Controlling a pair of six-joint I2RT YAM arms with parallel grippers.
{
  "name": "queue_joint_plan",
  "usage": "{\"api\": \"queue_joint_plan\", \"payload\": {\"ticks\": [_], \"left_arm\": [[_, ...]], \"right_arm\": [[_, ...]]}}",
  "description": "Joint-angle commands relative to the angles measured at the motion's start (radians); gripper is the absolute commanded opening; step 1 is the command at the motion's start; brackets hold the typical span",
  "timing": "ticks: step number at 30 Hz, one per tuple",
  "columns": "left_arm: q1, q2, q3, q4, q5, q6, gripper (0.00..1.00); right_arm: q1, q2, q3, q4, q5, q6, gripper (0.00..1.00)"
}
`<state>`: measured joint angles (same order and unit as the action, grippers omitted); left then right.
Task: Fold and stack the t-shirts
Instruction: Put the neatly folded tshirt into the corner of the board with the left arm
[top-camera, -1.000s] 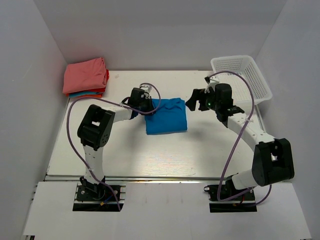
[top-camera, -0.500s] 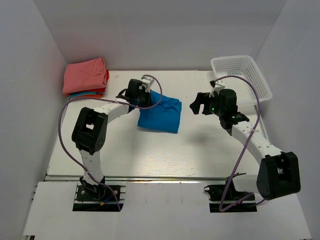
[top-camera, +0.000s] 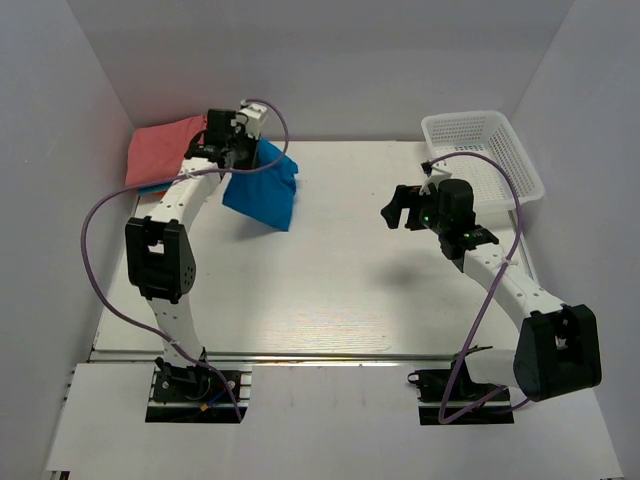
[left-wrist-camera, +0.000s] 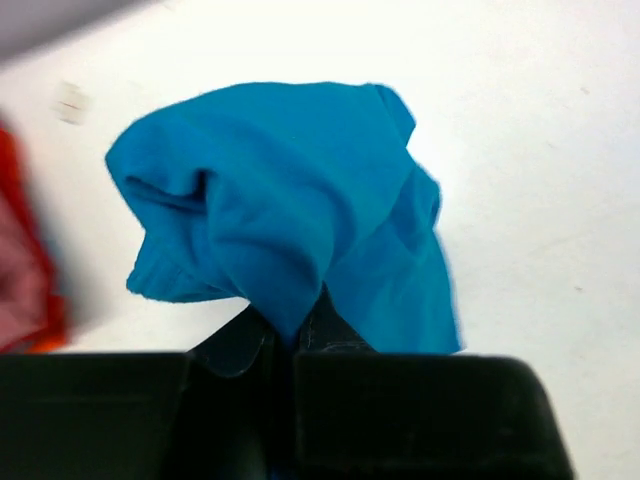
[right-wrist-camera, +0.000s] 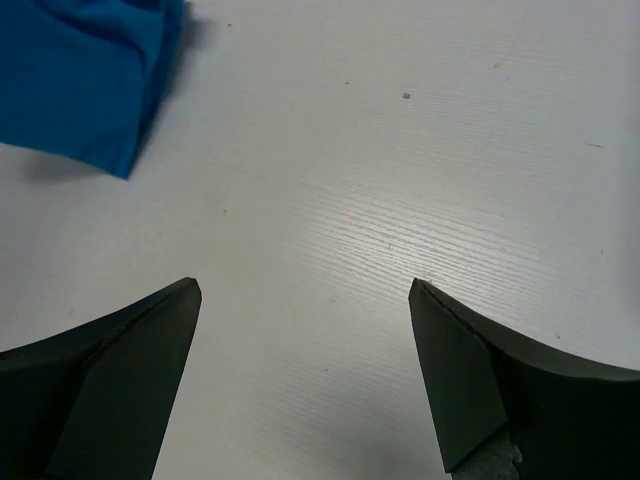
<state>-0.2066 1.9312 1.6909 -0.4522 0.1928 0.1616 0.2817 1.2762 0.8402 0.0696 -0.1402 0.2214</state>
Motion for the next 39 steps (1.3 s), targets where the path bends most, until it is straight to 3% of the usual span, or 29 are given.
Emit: {"api": "queue_joint_plan", "payload": {"ticks": [1,7,12,23,30,39], "left_arm": [[0.050,-0.011,0.134,-0.086,0.039,0.108,0.00],[0.134,0.086,0.390,-0.196,0.069,0.223,0.00],[0.199,0.172,0.555,-0.233,0.060,0.234,0.00],[0.291,0.131,0.578,-0.083,0.007,0.236,0.00],[0.332,0.121,0.599,-0.072,0.106,0.227,0.00],[0.374,0.101,0.622,0.000,0.068,0.217,0.00]], "right_arm": [[-0.003,0.005,0.011,0.015,0.024,-0.004,0.90],[-0.003,0.046,0.025,0.003,0.019,-0.008,0.90],[-0.003,0.097,0.046,-0.017,0.025,-0.019,0.90],[-0.003,0.192,0.094,-0.033,0.007,-0.014,0.90],[-0.001,0.276,0.155,-0.065,-0.007,0.001,0.90],[-0.003,0.353,0.224,-0.056,-0.064,0.026,0.90]]}}
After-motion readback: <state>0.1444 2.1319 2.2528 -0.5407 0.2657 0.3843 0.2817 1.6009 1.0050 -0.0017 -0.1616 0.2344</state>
